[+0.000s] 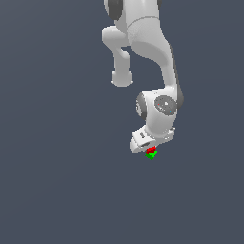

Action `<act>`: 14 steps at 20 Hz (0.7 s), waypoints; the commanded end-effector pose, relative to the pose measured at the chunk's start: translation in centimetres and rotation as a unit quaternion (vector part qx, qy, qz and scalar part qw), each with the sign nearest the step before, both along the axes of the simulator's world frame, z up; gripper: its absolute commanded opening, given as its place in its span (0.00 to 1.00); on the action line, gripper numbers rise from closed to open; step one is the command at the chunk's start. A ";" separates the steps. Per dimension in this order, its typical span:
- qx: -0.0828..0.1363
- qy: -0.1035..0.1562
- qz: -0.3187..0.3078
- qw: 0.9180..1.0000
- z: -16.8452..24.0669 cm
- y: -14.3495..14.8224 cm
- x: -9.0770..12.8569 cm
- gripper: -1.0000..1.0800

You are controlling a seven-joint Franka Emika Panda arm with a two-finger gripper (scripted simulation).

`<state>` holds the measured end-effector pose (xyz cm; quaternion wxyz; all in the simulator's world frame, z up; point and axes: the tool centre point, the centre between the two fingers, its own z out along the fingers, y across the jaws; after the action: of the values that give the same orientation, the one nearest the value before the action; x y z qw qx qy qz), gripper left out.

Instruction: Stack the red cube on top of the green cube.

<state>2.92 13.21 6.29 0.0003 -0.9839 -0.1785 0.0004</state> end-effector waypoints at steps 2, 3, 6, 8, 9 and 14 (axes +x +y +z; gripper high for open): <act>0.000 -0.001 -0.001 1.000 -0.2 1.0 0.7 0.00; 0.000 -0.001 -0.001 1.000 -0.2 1.1 0.8 0.00; 0.000 -0.001 -0.001 1.000 -0.3 1.5 1.0 0.00; 0.000 -0.001 -0.001 1.000 -0.3 1.5 1.0 0.00; 0.000 -0.001 -0.001 1.000 -0.3 1.5 1.0 0.96; 0.000 -0.001 -0.001 1.000 -0.3 1.5 1.0 0.96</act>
<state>3.93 14.73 5.98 0.0000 -0.9841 -0.1779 0.0000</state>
